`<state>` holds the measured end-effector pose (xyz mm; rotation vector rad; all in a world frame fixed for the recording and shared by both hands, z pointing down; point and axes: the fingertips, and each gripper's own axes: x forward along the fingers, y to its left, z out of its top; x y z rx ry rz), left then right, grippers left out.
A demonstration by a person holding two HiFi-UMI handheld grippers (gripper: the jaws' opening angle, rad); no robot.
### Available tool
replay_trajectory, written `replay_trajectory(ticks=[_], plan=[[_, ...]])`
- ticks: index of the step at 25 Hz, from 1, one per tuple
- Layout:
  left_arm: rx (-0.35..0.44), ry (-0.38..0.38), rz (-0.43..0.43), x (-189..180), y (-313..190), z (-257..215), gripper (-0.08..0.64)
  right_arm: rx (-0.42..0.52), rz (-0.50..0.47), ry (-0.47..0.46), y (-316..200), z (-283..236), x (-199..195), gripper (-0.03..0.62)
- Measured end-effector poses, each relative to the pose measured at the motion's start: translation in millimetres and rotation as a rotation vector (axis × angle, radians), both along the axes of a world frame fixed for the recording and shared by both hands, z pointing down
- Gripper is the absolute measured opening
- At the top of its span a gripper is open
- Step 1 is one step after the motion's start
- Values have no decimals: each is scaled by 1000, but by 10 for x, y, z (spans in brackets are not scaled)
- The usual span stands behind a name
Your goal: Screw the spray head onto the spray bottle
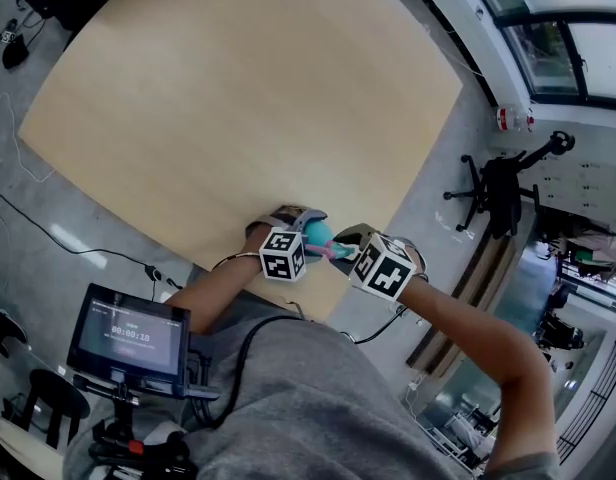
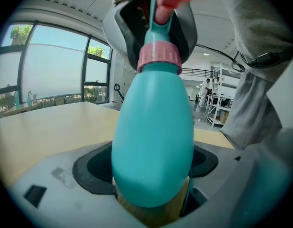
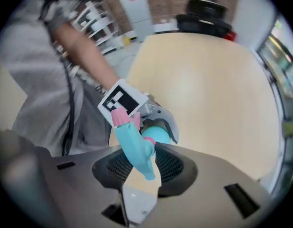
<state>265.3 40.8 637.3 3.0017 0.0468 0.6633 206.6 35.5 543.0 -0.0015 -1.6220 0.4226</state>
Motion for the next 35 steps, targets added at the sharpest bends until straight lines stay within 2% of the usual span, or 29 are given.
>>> replay_trajectory(ticks=[2, 4, 6, 7, 9, 11, 14, 17, 18, 19, 20, 23, 24, 25, 26, 28, 31, 35], plan=[[2, 1, -22, -4, 5, 4, 407, 4, 321, 44, -22, 27, -6, 129], [0, 2, -50, -15, -6, 5, 405, 21, 598, 49, -59, 56, -22, 132], [3, -2, -58, -26, -2, 9, 407, 40, 812, 26, -80, 61, -7, 140], [4, -4, -56, -27, 9, 11, 407, 47, 868, 13, -76, 58, 7, 140], [3, -3, -48, -23, 35, 12, 407, 42, 896, -3, -53, 54, 21, 140], [1, 0, -47, -18, 50, 8, 407, 18, 879, -14, -37, 35, 7, 140], [2, 1, -47, -17, 57, 2, 407, 21, 782, -50, -80, -101, 16, 213], [2, 2, -43, -16, 67, 8, 407, 104, 548, -90, -166, -355, 77, 230], [1, 2, -39, -13, 71, 8, 407, 155, 420, -108, -197, -461, 79, 230], [0, 2, -31, -9, 77, 3, 407, 227, 248, -126, -225, -575, 69, 230], [0, 2, -20, -4, 84, -6, 407, 314, 27, -140, -235, -687, 50, 230], [1, 0, 61, -22, 152, -12, 407, 555, -812, -162, -54, -881, -29, 229], [1, 1, 104, -46, 196, -7, 407, 586, -1053, -162, 65, -862, -19, 229], [1, 2, 152, -76, 243, -1, 407, 588, -1230, -164, 180, -809, 7, 229], [0, 3, 200, -107, 286, 2, 407, 574, -1344, -171, 268, -746, 26, 229], [-2, 4, 273, -157, 336, 3, 407, 561, -1473, -198, 353, -627, -5, 229], [-2, 4, 295, -175, 333, 12, 407, 560, -1578, -201, 379, -431, -128, 229], [-4, 4, 280, -179, 296, 24, 407, 456, -1660, -84, 356, -208, -24, 227]])
